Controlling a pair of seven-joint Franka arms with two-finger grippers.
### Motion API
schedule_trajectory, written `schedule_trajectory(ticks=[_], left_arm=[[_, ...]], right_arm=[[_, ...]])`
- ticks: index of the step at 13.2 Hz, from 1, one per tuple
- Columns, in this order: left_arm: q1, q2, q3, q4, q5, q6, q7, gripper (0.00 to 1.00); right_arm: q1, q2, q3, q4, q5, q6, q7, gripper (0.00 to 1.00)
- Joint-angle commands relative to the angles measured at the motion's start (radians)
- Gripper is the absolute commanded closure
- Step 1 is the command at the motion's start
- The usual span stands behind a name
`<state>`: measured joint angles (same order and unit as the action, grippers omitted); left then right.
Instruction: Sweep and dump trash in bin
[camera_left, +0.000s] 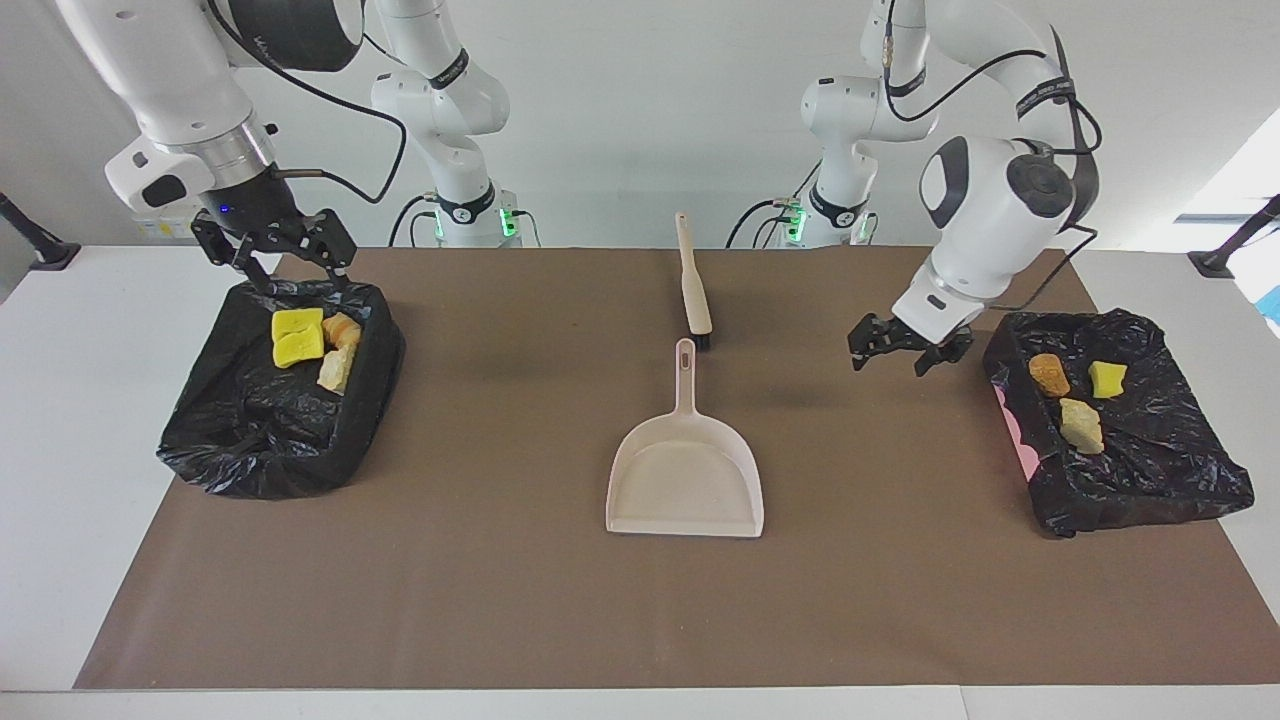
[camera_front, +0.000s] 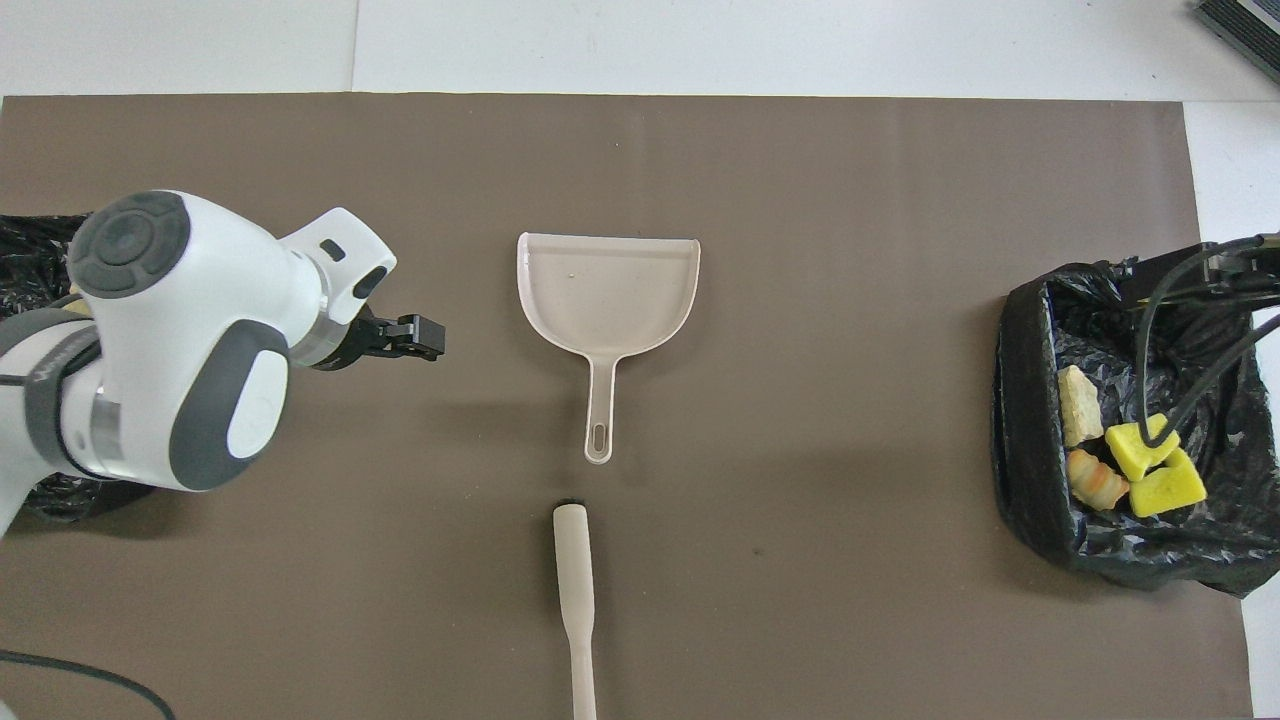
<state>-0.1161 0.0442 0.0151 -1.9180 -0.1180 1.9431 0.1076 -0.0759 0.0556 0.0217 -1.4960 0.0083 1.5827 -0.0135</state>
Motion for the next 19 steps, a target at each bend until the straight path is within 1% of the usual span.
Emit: schedule_trajectory(ticks=[1,3,5,6,8,11,12,13,15,18,19], left_arm=[[0.071,-0.047,-0.007,0.005,-0.003,-0.024,0.099,0.0],[0.095,-0.07,-0.004,0.063,0.007,-0.068,0.101,0.0],[0.099,-0.075,-0.006,0.163,0.107,-0.148,0.101,0.0],[0.098,-0.073,-0.006,0.21,0.122,-0.188,0.101,0.0],[0.098,-0.076,-0.006,0.284,0.123,-0.236,0.096,0.0],[0.089,-0.083,-0.01,0.378,0.139,-0.347,0.092,0.0],[0.085,-0.087,-0.017,0.395,0.167,-0.384,0.089,0.0],[0.084,-0.099,-0.018,0.402,0.169,-0.389,0.087,0.0],[0.085,-0.135,-0.018,0.383,0.155,-0.375,0.073,0.0],[0.084,-0.142,-0.018,0.372,0.15,-0.385,0.073,0.0],[0.084,-0.142,-0.018,0.369,0.123,-0.38,0.063,0.0]], right_arm=[[-0.005,-0.011,0.007,-0.009,-0.001,-0.007,-0.002,0.0],[-0.005,-0.011,0.007,-0.009,0.001,-0.007,-0.002,0.0],[-0.001,-0.011,0.01,-0.009,0.001,-0.01,0.001,0.0],[0.016,-0.011,0.02,-0.009,-0.005,-0.01,0.003,0.0],[0.034,-0.011,0.021,-0.007,-0.016,-0.009,0.006,0.0],[0.034,-0.01,0.024,-0.006,-0.005,-0.004,0.079,0.0],[0.033,-0.008,0.024,-0.006,-0.001,0.002,0.076,0.0],[0.033,-0.008,0.023,-0.007,0.002,0.002,0.073,0.0],[0.028,-0.01,0.021,-0.007,0.004,-0.001,0.081,0.0],[0.028,-0.011,0.02,-0.009,0.001,-0.012,0.081,0.0],[0.028,-0.011,0.02,-0.009,0.001,-0.012,0.081,0.0]])
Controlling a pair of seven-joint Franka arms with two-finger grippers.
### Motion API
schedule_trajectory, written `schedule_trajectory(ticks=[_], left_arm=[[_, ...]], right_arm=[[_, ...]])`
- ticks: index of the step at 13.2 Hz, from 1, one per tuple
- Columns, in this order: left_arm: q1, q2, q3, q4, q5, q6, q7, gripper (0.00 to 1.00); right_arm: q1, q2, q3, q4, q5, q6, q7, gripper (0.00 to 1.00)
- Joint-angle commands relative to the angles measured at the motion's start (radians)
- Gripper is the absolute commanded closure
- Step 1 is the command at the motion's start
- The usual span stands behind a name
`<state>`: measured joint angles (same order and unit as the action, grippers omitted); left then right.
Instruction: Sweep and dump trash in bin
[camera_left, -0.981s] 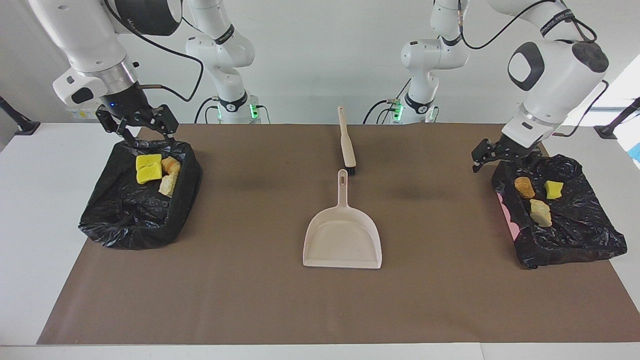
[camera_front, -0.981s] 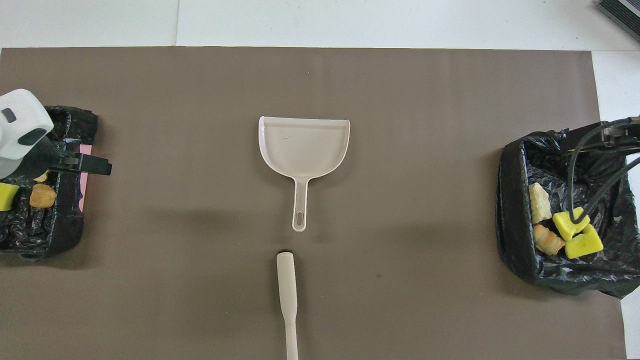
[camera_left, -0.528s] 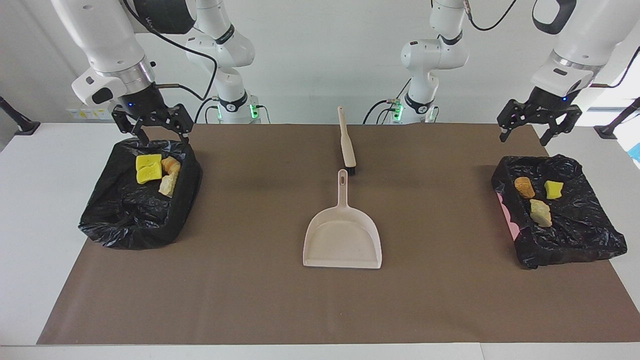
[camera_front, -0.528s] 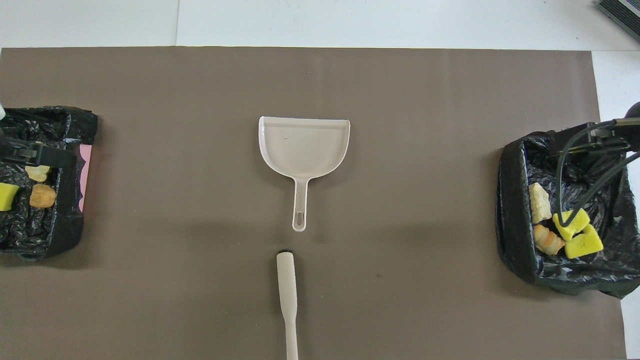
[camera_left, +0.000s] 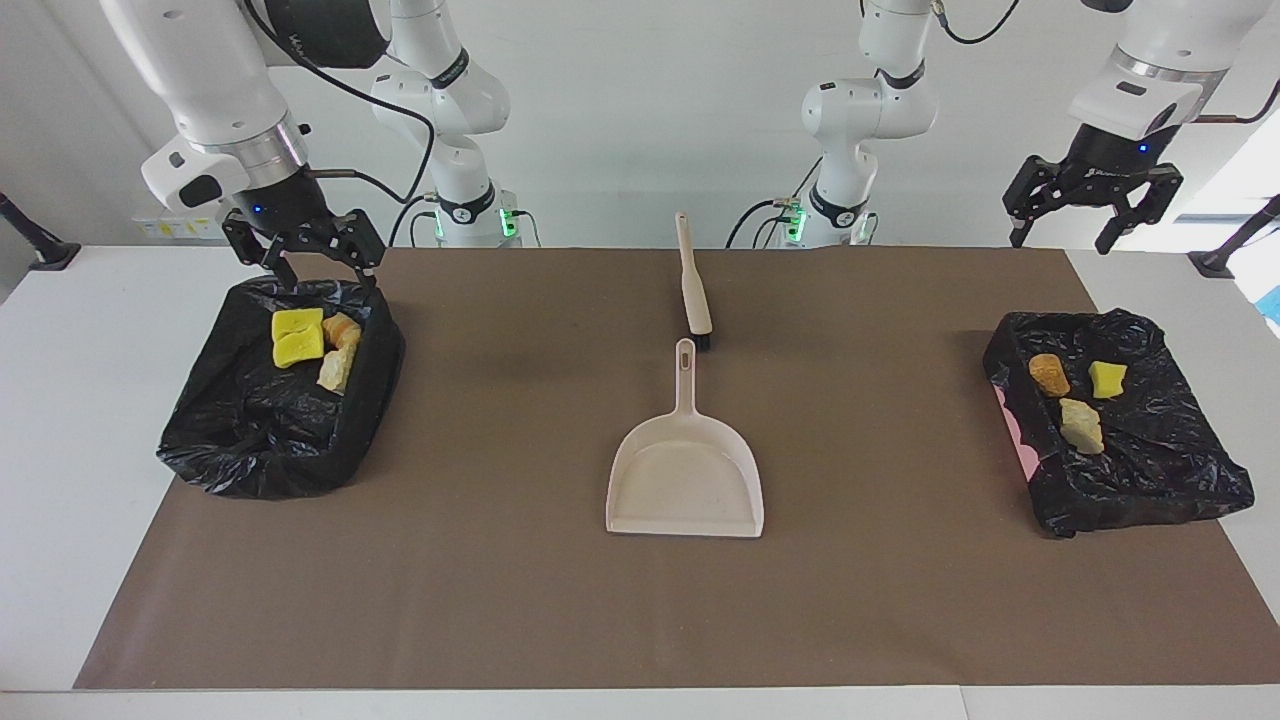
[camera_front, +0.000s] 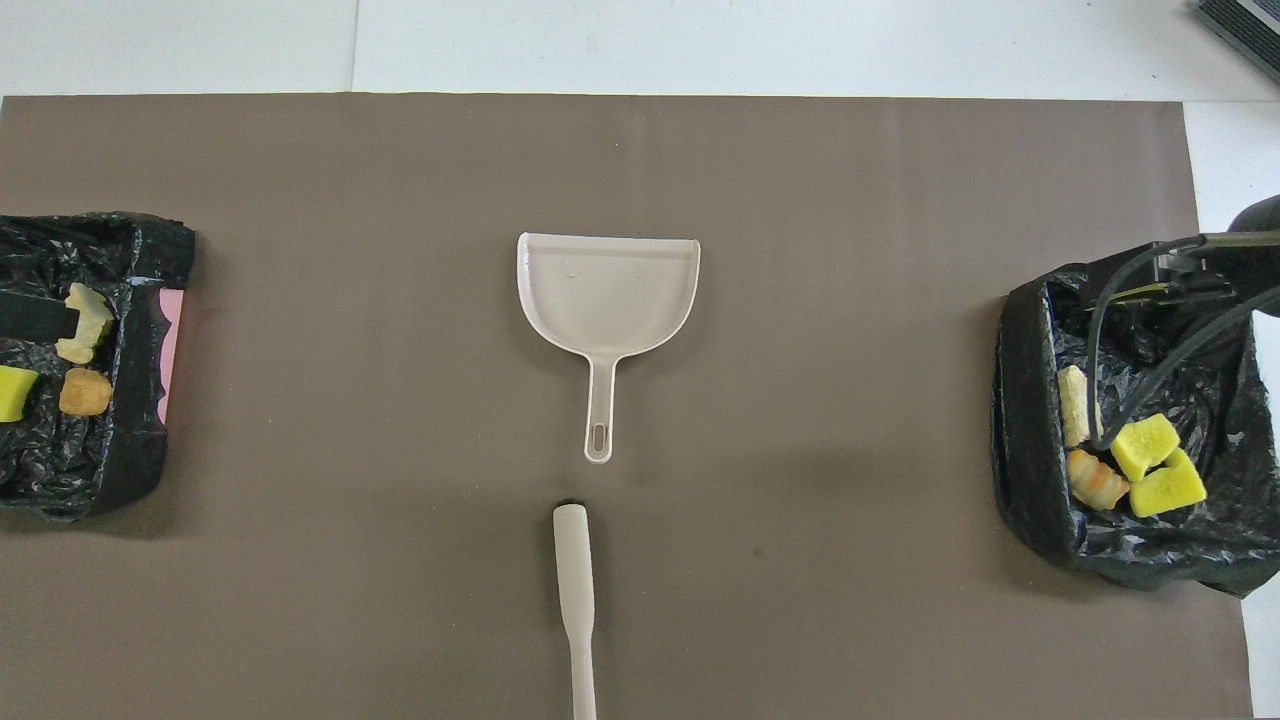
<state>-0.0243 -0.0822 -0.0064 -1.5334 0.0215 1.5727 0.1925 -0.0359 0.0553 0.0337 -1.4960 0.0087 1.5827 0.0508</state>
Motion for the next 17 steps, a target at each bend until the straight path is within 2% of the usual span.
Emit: schedule_trajectory(ticks=[1,4,6,17], left_arm=[[-0.006,-0.018,0.005,-0.023,-0.044,-0.004,-0.03,0.0],[-0.008,-0.016,0.003,-0.028,-0.051,-0.022,-0.031,0.0],[-0.008,-0.018,0.005,-0.028,-0.048,-0.078,-0.036,0.0],[0.003,-0.021,0.005,-0.027,-0.045,-0.082,-0.033,0.0]], right_arm=[[-0.013,-0.011,0.008,-0.009,0.001,-0.015,0.017,0.0],[-0.013,-0.012,0.008,-0.009,0.001,-0.035,0.017,0.0],[-0.016,-0.014,0.008,-0.009,0.002,-0.041,0.017,0.0],[-0.019,-0.014,0.006,-0.01,0.002,-0.041,0.012,0.0]])
